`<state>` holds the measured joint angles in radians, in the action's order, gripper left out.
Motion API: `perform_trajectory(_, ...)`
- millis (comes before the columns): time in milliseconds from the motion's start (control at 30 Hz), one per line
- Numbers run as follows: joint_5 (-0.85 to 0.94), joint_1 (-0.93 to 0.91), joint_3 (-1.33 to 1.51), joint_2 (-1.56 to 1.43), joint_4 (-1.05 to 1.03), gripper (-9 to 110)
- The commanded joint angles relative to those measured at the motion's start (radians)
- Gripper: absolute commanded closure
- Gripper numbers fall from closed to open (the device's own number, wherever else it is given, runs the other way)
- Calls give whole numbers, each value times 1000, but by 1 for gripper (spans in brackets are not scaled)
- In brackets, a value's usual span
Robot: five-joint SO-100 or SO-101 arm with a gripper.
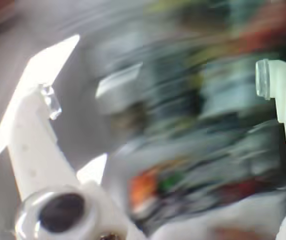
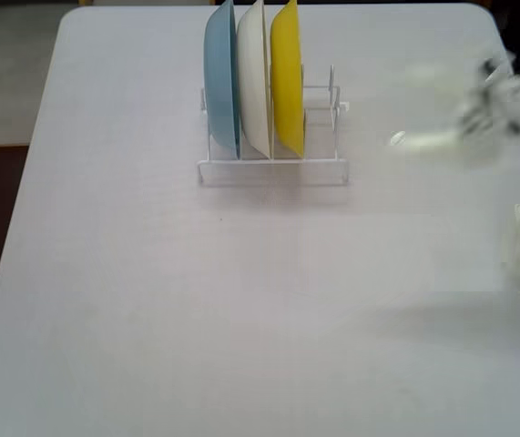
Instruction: Please take one of the plates.
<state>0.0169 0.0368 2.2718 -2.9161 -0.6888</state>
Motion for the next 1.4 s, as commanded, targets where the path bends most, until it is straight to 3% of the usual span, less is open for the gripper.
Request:
perform_trajectory(0, -51, 14, 80, -35, 37, 49)
perform_trajectory(500, -74, 17, 526, -176, 129, 53)
perform_trajectory(733, -81, 25, 739, -385, 138, 56)
perform_trajectory(1067, -84, 32, 864, -393, 118, 57)
perform_trajectory(1367, -58, 6, 864, -393, -23, 62)
